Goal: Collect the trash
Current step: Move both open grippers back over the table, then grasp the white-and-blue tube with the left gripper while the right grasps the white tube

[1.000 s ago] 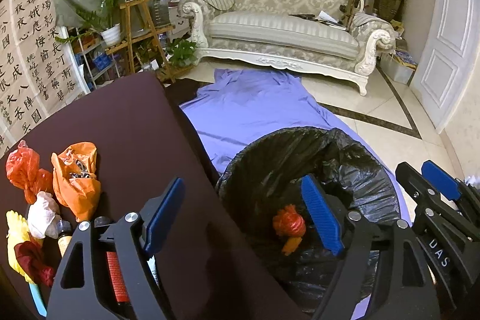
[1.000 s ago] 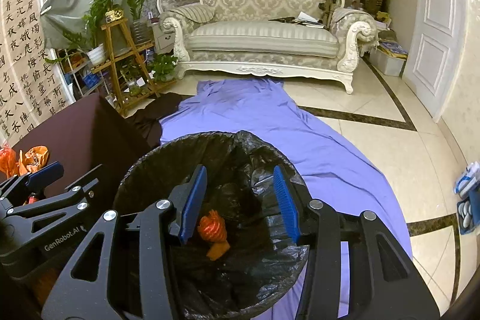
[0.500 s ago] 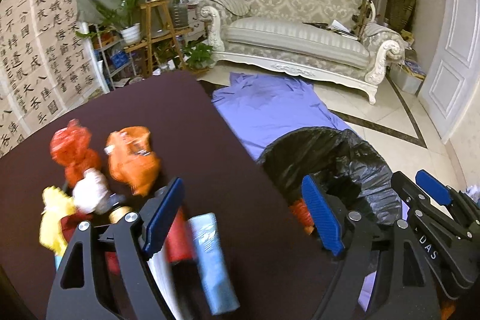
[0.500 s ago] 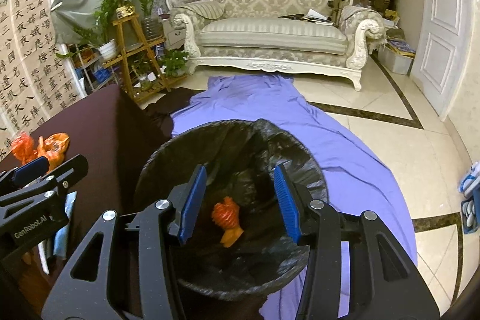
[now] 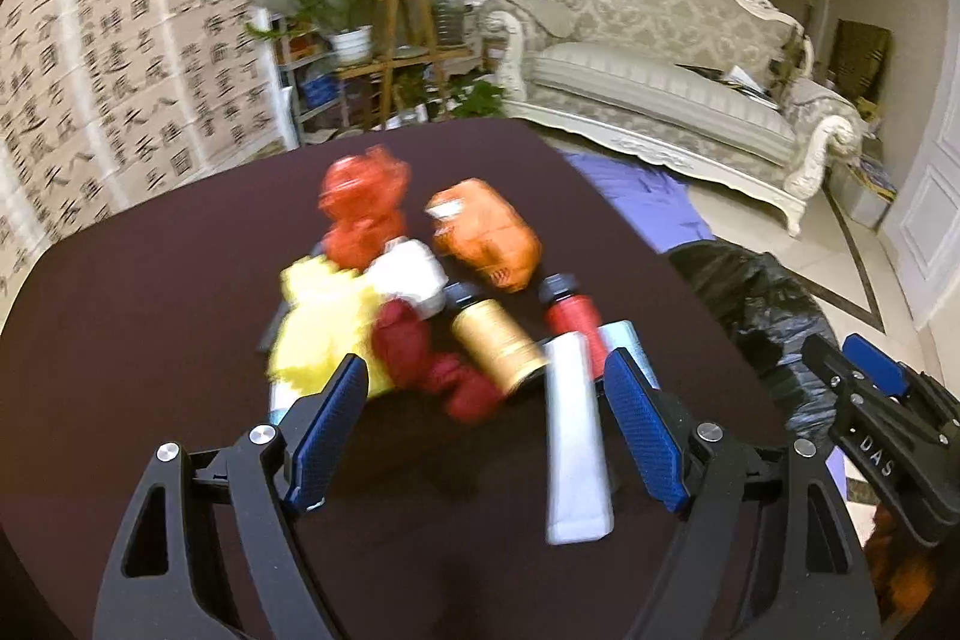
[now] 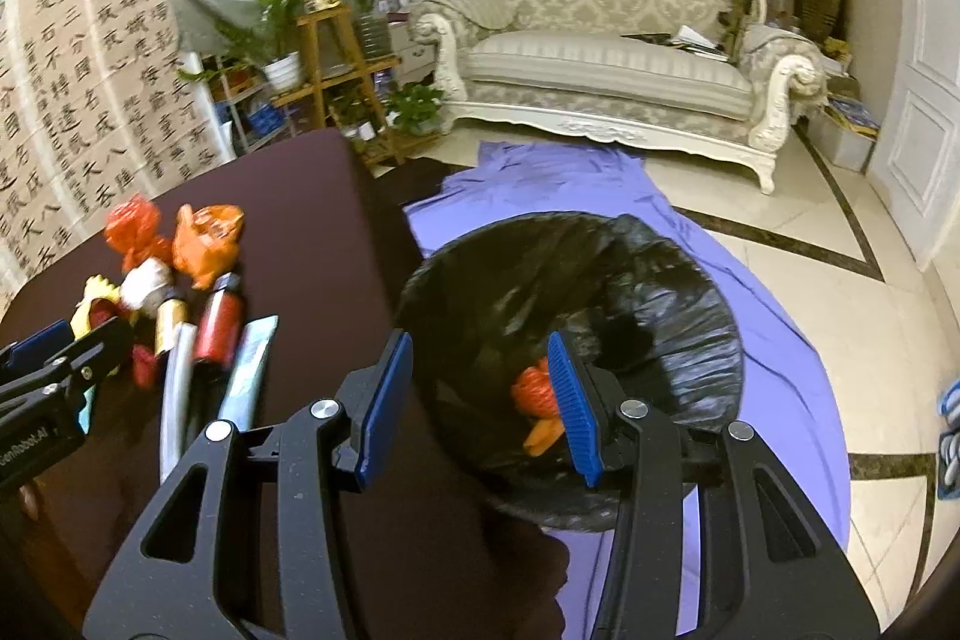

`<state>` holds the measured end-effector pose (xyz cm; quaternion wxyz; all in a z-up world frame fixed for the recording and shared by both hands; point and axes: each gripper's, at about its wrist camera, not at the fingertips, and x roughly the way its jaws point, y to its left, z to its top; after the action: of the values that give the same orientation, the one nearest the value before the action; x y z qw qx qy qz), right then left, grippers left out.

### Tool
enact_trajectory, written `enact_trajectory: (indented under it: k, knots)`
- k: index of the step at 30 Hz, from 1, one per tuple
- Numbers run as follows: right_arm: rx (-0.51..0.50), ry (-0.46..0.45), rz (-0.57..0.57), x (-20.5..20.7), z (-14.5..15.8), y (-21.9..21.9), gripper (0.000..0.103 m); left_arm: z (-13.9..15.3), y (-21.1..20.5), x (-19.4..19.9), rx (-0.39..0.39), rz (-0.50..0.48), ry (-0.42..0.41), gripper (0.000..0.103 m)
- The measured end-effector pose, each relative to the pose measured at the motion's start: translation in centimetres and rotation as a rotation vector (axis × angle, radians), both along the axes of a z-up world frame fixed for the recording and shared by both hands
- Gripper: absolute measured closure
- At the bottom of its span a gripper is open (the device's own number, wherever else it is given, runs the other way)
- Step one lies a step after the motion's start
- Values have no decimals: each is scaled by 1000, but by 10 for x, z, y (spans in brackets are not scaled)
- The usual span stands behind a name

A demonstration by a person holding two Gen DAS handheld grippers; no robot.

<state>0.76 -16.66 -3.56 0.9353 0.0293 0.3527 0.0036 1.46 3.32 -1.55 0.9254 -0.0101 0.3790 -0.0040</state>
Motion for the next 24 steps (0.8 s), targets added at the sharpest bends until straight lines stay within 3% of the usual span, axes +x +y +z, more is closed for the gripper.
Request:
enact_trajectory:
  k: [14, 19, 21, 24]
  knots:
    - [-22, 26, 107, 4, -5, 53, 57, -30, 74, -4, 1, 161, 88, 25]
    - [-26, 30, 124, 8, -7, 61, 57, -40, 90, 1, -37, 185, 139, 26]
    - [-27, 32, 129, 10, -7, 64, 57, -43, 95, 2, -59, 182, 158, 32]
    - [-26, 35, 140, 11, -8, 69, 57, -43, 94, 0, -34, 176, 153, 44]
